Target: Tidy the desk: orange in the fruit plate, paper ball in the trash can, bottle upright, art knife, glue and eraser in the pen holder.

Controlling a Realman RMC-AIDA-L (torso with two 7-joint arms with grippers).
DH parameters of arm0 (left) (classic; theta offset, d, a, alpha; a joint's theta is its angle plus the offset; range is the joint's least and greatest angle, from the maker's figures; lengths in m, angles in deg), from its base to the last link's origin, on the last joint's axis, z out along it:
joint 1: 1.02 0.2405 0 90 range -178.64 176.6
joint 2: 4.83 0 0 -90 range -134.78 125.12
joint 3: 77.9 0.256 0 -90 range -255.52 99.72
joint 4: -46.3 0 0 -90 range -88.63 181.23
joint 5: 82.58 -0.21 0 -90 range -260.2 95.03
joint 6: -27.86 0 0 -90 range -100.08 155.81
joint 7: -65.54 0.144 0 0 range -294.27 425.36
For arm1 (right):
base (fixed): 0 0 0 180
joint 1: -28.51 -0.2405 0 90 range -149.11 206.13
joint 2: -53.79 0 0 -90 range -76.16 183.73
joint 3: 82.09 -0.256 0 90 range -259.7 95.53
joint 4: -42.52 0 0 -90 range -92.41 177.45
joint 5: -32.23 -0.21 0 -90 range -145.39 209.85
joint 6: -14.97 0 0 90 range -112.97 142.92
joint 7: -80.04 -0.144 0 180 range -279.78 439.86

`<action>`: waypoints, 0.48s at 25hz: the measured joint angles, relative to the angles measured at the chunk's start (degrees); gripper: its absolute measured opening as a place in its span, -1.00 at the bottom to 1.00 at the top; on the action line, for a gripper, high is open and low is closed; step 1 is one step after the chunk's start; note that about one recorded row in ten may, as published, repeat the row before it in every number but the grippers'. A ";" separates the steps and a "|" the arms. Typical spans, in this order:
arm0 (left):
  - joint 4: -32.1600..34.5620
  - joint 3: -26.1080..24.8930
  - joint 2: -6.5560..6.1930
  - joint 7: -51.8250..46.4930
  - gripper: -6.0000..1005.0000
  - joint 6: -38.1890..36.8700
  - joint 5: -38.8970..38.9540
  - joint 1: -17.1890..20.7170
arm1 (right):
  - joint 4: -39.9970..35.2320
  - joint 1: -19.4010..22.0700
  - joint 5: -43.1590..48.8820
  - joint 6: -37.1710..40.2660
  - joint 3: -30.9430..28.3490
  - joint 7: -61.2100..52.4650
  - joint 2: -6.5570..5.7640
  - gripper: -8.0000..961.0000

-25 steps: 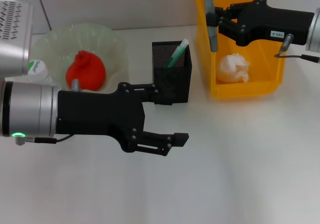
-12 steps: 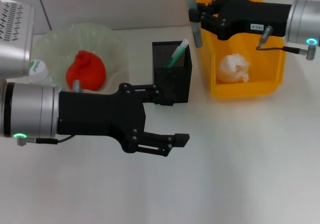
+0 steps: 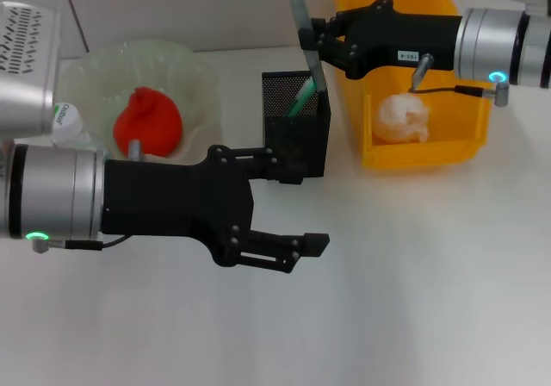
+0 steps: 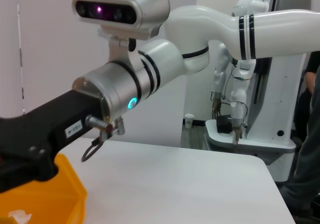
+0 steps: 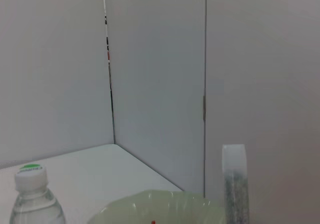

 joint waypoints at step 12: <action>0.01 1.39 0.00 0.00 0.68 -0.02 0.50 0.09 | 5.81 -1.66 0.00 -3.43 -0.02 4.93 1.10 -0.72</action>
